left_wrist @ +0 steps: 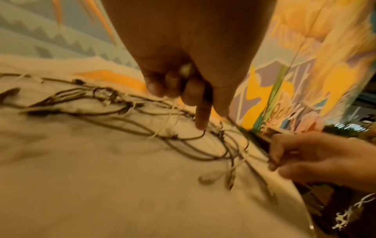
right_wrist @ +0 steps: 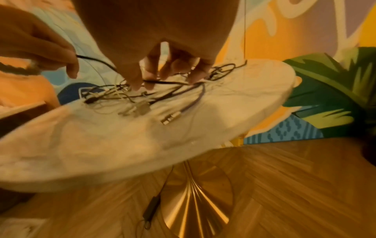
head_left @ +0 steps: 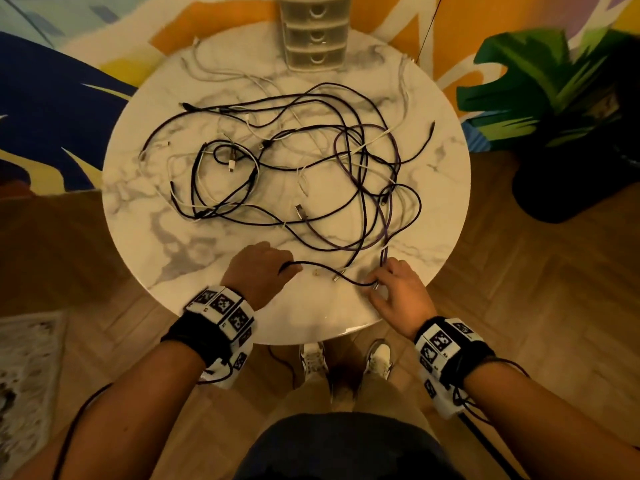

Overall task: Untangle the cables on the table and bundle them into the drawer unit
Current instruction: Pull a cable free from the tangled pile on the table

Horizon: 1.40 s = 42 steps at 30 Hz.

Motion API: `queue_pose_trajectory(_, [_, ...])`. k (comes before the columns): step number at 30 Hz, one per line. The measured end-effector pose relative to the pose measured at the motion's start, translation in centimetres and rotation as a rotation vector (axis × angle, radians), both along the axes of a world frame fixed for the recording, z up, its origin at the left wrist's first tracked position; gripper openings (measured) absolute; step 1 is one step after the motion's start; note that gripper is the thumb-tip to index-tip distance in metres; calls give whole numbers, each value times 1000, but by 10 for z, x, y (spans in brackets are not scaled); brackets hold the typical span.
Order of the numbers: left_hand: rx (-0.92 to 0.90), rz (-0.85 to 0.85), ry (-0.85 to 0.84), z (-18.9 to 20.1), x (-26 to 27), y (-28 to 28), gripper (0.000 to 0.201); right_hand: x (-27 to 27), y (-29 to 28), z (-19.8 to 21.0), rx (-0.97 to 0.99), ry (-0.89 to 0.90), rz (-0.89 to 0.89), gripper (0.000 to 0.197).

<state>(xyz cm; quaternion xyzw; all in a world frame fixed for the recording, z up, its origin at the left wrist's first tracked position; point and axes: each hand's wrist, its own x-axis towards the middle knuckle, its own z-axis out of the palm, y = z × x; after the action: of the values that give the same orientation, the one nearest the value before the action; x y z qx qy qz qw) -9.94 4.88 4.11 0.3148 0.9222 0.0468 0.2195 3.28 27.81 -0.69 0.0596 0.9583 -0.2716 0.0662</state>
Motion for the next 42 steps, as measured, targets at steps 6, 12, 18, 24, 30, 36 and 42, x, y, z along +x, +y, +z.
queue_pose_trajectory(6, [-15, -278, 123, 56, 19, 34, 37, -44, -48, 52, -204, -40, 120, 14])
queue_pose_trajectory(12, [478, -123, -105, 79, 33, 45, 19, -61, -57, 81, -569, -215, 80, 26])
queue_pose_trajectory(18, [657, -85, -234, 81, 25, 45, 7, -63, -43, 99, -742, -424, 1, 21])
queue_pose_trajectory(24, [1031, 288, -347, 77, 24, 73, 44, -67, -26, 110, -683, -203, -118, 38])
queue_pose_trajectory(30, [798, 73, -774, 25, 51, 121, 42, -75, 24, 126, -1685, 62, -533, 62])
queue_pose_trajectory(36, [458, 143, -470, -23, 46, 137, 10, -51, 99, 118, -1697, 162, -651, 61])
queue_pose_trajectory(42, [350, 341, -68, -6, -1, 152, 28, -34, 167, 111, -1287, 361, -791, 58])
